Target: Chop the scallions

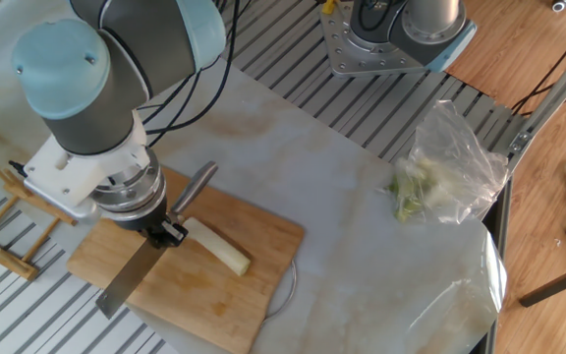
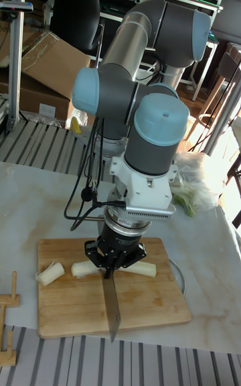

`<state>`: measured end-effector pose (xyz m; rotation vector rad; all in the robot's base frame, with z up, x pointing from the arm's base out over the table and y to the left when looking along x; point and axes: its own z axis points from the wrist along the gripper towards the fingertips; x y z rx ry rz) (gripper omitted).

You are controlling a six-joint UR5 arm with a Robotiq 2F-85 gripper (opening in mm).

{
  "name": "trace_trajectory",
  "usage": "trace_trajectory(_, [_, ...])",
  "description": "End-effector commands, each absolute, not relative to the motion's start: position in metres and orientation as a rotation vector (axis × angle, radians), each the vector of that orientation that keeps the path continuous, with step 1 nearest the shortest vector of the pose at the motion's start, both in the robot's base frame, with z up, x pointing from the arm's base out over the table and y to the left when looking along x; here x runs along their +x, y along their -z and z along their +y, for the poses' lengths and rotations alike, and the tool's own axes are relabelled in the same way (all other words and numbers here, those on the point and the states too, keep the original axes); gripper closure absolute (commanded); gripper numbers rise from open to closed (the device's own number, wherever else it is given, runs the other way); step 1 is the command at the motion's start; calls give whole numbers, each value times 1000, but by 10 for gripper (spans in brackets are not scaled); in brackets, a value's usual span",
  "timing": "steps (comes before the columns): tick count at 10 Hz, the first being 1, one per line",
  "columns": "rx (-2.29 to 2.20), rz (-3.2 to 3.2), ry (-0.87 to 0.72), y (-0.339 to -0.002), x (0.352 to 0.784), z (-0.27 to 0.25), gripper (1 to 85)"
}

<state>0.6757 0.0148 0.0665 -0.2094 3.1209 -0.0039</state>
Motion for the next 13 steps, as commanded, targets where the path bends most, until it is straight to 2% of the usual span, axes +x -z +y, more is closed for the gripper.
trace_trajectory(1, [-195, 3114, 13, -60, 675, 8, 843])
trace_trajectory(5, [-188, 3116, -7, -55, 670, 12, 843])
trace_trajectory(8, [-204, 3173, -35, -89, 666, 16, 843])
trace_trajectory(13, [-196, 3160, -43, -83, 666, 17, 843])
